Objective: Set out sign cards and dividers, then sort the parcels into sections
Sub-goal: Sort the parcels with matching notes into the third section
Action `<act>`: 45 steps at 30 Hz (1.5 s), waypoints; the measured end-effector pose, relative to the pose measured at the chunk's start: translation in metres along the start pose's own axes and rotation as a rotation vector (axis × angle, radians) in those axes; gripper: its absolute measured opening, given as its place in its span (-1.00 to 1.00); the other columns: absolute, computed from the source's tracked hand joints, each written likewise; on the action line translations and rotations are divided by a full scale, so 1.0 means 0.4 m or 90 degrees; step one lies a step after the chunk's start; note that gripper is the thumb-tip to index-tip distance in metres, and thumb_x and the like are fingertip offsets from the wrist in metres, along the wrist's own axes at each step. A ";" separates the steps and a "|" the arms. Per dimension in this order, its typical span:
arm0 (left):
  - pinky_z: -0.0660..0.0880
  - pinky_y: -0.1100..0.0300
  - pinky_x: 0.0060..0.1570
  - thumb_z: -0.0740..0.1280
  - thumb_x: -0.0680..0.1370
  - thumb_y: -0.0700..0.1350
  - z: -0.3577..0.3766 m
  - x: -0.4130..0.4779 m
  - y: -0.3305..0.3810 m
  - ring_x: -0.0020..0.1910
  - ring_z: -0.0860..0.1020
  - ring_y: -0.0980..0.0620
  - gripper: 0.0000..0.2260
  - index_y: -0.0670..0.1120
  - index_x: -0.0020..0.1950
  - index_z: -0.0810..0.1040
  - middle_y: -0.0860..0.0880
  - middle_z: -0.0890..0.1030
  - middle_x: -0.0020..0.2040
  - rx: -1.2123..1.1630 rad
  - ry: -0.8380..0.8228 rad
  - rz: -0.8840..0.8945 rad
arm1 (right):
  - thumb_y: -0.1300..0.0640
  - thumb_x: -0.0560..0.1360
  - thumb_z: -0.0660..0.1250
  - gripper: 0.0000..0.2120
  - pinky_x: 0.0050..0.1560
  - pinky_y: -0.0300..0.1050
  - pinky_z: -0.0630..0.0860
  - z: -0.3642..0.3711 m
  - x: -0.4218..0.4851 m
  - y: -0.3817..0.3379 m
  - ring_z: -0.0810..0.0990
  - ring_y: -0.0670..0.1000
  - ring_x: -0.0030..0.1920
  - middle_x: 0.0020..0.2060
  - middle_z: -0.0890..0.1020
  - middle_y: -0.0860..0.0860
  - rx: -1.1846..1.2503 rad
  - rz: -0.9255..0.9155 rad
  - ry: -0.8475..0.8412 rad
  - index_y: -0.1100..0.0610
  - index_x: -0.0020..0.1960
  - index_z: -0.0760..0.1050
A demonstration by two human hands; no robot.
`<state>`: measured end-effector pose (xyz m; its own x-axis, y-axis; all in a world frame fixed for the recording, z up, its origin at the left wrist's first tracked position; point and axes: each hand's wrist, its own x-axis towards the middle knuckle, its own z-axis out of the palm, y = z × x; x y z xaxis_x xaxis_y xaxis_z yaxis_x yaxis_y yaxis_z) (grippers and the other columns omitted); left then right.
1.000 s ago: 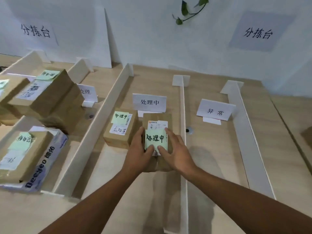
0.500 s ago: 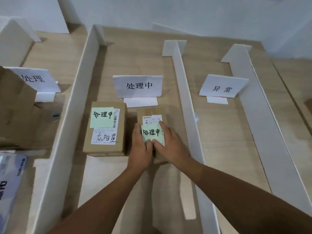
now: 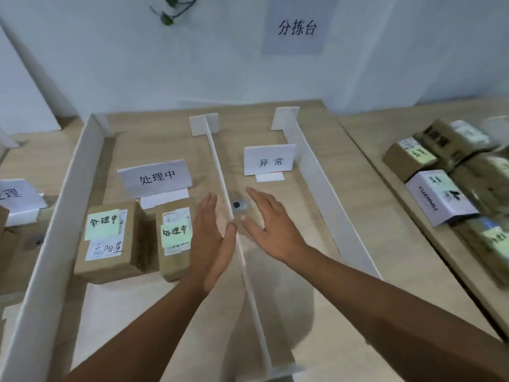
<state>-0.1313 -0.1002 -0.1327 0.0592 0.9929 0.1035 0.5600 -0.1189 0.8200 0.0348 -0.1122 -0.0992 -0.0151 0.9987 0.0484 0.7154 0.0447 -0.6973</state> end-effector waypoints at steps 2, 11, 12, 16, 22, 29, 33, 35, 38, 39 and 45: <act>0.16 0.12 0.50 0.35 0.63 -0.04 0.075 -0.053 0.133 0.55 0.26 -0.01 -0.40 -0.06 0.62 0.22 -0.03 0.30 0.58 -0.004 -0.005 0.046 | -0.10 0.63 0.29 -0.38 0.51 -0.16 0.15 -0.159 -0.106 0.067 0.24 0.01 0.52 0.55 0.28 -0.01 -0.028 0.007 0.036 -0.05 0.62 0.18; 0.21 0.05 0.53 0.39 0.60 -0.01 0.571 -0.438 0.673 0.55 0.27 0.02 -0.39 -0.06 0.60 0.26 -0.04 0.31 0.58 -0.085 -0.152 0.182 | -0.17 0.63 0.27 -0.38 0.53 -0.11 0.19 -0.769 -0.748 0.453 0.22 -0.02 0.55 0.55 0.29 -0.01 -0.112 0.089 0.190 -0.09 0.62 0.17; 0.22 0.03 0.54 0.40 0.60 -0.03 0.625 -0.480 0.723 0.55 0.28 0.01 -0.40 -0.07 0.59 0.27 -0.05 0.32 0.57 -0.103 -0.172 0.188 | -0.18 0.62 0.27 -0.38 0.53 -0.10 0.19 -0.816 -0.808 0.491 0.22 -0.03 0.54 0.55 0.30 -0.01 -0.117 0.104 0.204 -0.09 0.62 0.18; 0.23 0.18 0.49 0.41 0.60 -0.07 0.809 -0.595 0.867 0.53 0.31 0.02 -0.41 -0.11 0.59 0.29 -0.07 0.35 0.55 -0.143 -0.239 0.237 | -0.21 0.62 0.25 -0.40 0.52 -0.08 0.21 -0.969 -0.977 0.633 0.24 -0.06 0.51 0.53 0.31 -0.08 -0.115 0.159 0.242 -0.13 0.60 0.19; 0.22 0.24 0.43 0.41 0.60 0.01 1.039 -0.602 0.966 0.54 0.28 0.09 -0.38 -0.05 0.60 0.25 -0.01 0.31 0.58 -0.140 -0.250 0.189 | -0.14 0.63 0.27 -0.44 0.42 -0.35 0.23 -1.117 -1.017 0.841 0.32 -0.28 0.40 0.42 0.37 -0.14 -0.090 0.186 0.239 -0.10 0.58 0.24; 0.28 0.20 0.37 0.36 0.63 0.02 1.335 -0.517 0.981 0.48 0.33 0.11 -0.44 0.02 0.59 0.25 0.04 0.34 0.54 -0.166 -0.206 0.099 | -0.11 0.63 0.29 -0.43 0.18 -0.65 0.14 -1.207 -0.872 1.095 0.24 -0.55 0.28 0.34 0.35 -0.18 -0.074 0.187 0.169 -0.11 0.59 0.22; 0.33 0.21 0.31 0.35 0.63 0.02 1.514 -0.479 1.005 0.42 0.37 0.14 -0.50 0.06 0.54 0.29 0.07 0.40 0.45 -0.206 -0.194 0.005 | -0.13 0.62 0.28 -0.40 0.25 -0.57 0.19 -1.253 -0.797 1.230 0.31 -0.40 0.31 0.38 0.34 -0.14 -0.079 0.197 0.078 -0.07 0.60 0.19; 0.29 0.20 0.38 0.36 0.63 -0.04 1.581 -0.464 1.004 0.44 0.36 0.06 -0.49 -0.02 0.55 0.30 0.00 0.40 0.46 -0.193 -0.188 -0.019 | -0.10 0.62 0.31 -0.39 0.37 -0.37 0.24 -1.277 -0.755 1.294 0.32 -0.26 0.38 0.40 0.34 -0.10 -0.080 0.188 0.041 -0.07 0.60 0.20; 0.18 0.30 0.39 0.35 0.62 -0.02 1.651 -0.446 0.990 0.46 0.33 0.00 -0.48 -0.09 0.54 0.31 0.00 0.39 0.46 -0.168 -0.169 -0.090 | -0.09 0.61 0.33 -0.38 0.41 -0.26 0.24 -1.298 -0.686 1.389 0.31 -0.21 0.41 0.43 0.32 -0.11 -0.019 0.226 0.039 -0.09 0.60 0.20; 0.13 0.32 0.39 0.34 0.62 0.01 1.670 -0.442 0.983 0.49 0.30 0.00 -0.46 -0.08 0.56 0.28 0.01 0.37 0.47 -0.162 -0.166 -0.122 | -0.09 0.61 0.33 -0.38 0.41 -0.25 0.23 -1.295 -0.666 1.420 0.31 -0.21 0.42 0.43 0.31 -0.12 -0.005 0.232 0.031 -0.11 0.60 0.19; 0.22 0.24 0.42 0.33 0.64 -0.01 1.783 -0.407 0.915 0.52 0.31 0.01 -0.43 -0.06 0.60 0.20 0.00 0.36 0.51 -0.110 -0.187 -0.171 | -0.08 0.62 0.31 -0.38 0.27 -0.24 0.34 -1.200 -0.572 1.622 0.44 -0.08 0.36 0.36 0.32 -0.09 0.025 0.235 -0.099 -0.17 0.61 0.14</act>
<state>0.6533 -0.2986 -0.2510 0.1761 0.9464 -0.2708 0.4424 0.1697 0.8806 0.8378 -0.3233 -0.2195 0.1307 0.9394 -0.3170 0.6657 -0.3201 -0.6741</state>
